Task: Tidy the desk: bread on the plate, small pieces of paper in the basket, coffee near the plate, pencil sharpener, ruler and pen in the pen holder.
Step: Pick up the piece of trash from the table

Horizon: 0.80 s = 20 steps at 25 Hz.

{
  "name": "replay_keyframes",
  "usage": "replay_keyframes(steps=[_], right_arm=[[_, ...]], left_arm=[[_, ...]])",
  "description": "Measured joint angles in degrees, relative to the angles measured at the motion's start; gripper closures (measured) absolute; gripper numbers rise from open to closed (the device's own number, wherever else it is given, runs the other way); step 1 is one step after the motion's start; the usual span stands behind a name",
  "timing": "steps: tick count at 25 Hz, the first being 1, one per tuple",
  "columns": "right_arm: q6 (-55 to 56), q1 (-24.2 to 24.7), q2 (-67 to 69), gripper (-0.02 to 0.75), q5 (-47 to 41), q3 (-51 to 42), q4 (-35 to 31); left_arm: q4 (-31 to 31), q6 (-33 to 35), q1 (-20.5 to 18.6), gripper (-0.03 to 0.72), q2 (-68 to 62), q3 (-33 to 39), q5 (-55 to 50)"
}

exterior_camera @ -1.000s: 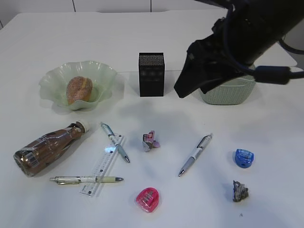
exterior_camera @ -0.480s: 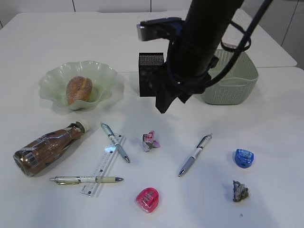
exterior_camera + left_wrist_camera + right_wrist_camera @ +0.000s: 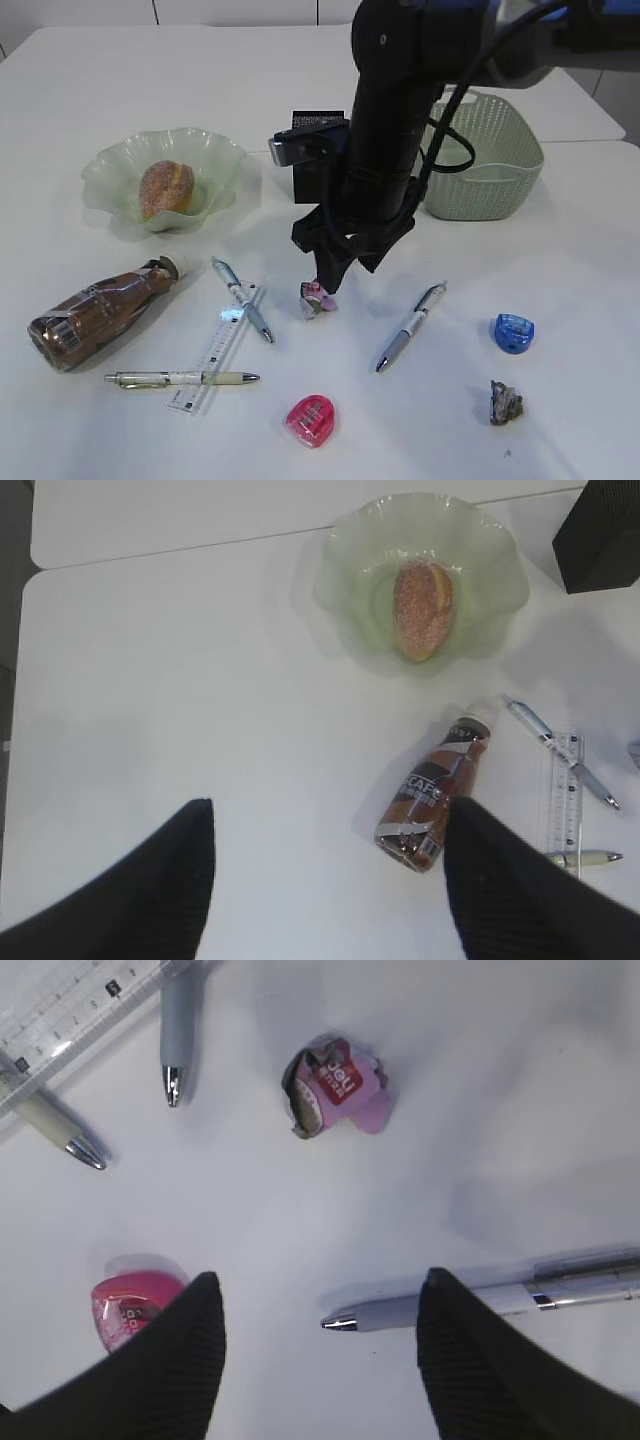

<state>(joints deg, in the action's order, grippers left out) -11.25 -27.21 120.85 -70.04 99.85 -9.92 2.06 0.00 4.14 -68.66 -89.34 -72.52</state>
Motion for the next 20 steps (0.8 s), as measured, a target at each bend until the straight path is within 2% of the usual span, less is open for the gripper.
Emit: replay_keyframes(steps=[7,14,20], right_arm=[[0.0,-0.12,2.4,0.259,0.89,4.67,-3.37],[0.0,-1.26,6.59,0.259,0.89,10.67,-2.54],[0.21,-1.33,9.2,0.259,0.31,12.27,-0.82]], left_arm=[[-0.03,0.0,0.0,0.186,-0.51,0.0,0.0],[-0.03,0.0,0.0,0.186,-1.32,0.0,0.0],[-0.03,0.0,0.0,0.186,-1.47,0.0,0.0]])
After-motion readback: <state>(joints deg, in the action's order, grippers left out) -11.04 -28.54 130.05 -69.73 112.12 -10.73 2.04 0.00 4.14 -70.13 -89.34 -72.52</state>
